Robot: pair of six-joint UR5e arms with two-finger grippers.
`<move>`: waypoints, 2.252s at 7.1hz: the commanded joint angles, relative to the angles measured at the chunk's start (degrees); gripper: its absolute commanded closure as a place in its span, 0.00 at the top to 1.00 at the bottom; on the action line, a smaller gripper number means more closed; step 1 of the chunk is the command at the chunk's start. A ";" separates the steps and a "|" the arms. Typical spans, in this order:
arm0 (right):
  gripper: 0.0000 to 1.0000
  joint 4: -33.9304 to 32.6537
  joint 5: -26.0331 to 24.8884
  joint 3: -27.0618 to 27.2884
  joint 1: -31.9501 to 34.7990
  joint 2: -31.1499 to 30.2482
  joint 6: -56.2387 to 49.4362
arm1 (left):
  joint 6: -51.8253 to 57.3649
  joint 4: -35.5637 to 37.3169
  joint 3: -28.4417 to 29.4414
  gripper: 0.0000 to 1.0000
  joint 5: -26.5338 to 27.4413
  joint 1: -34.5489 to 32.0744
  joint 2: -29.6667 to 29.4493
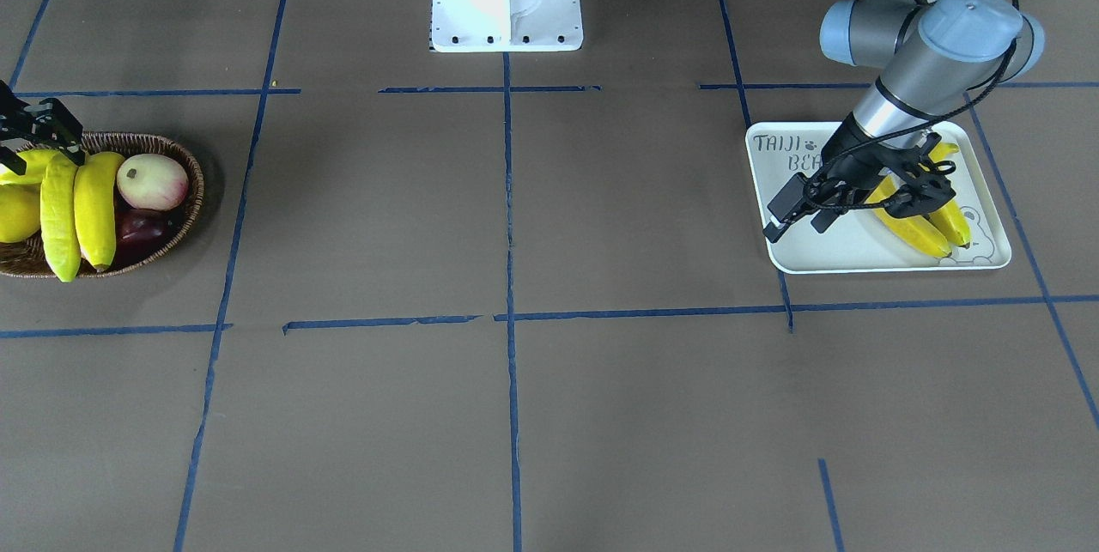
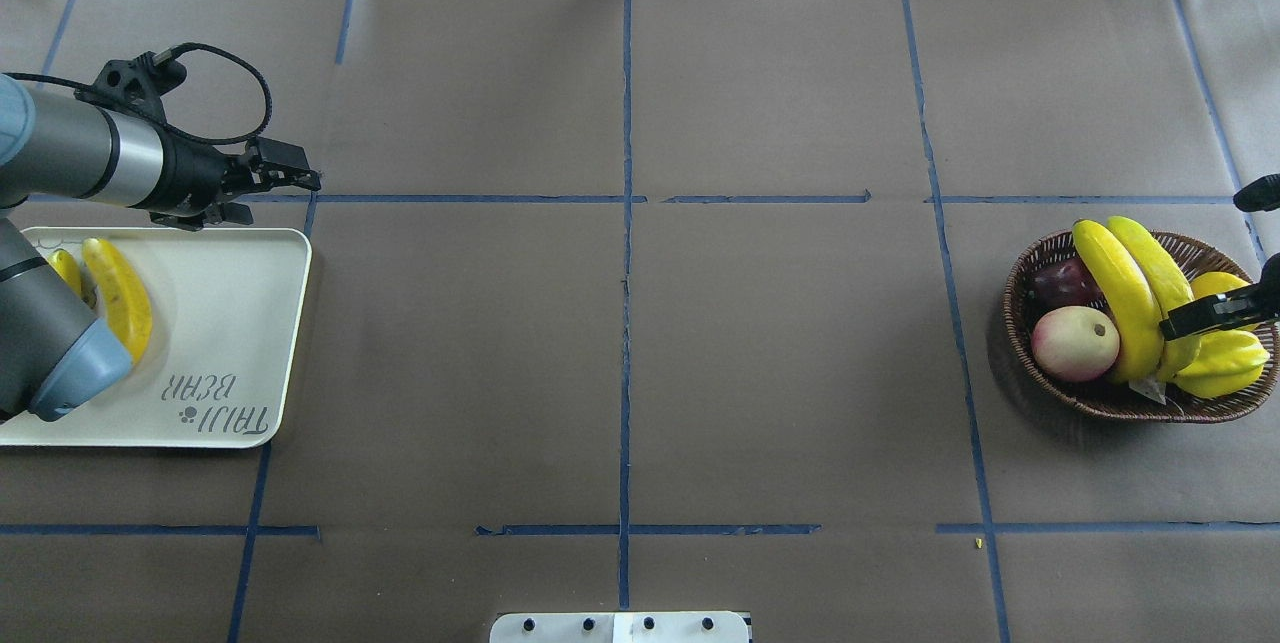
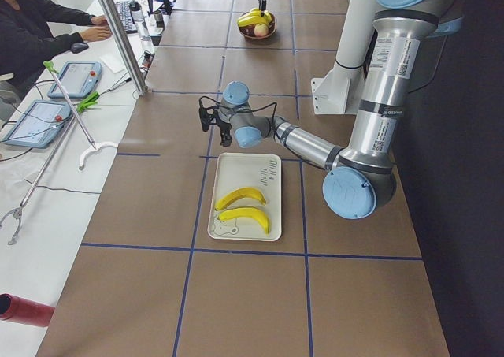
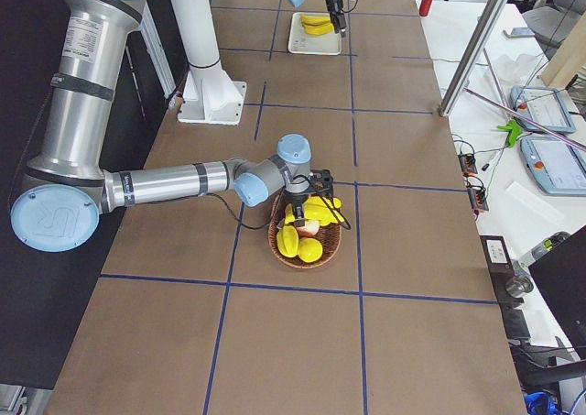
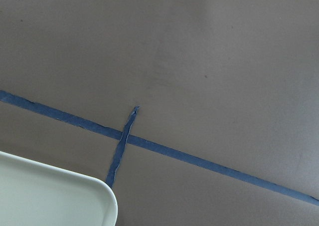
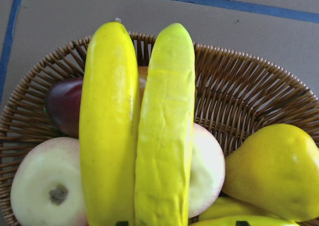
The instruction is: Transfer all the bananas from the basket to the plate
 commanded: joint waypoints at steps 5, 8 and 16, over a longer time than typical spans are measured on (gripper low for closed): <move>0.76 0.05 -0.08 -1.66 -0.11 0.68 -0.09 | -0.48 0.00 0.04 1.00 0.00 0.32 -0.70; 0.73 0.05 -0.17 -3.23 -0.46 2.34 0.09 | -0.48 0.00 0.13 1.00 0.00 0.32 -0.70; 0.00 -0.74 11.53 9.41 17.42 -1.44 -0.62 | -0.48 0.00 -0.39 1.00 0.00 0.32 -0.70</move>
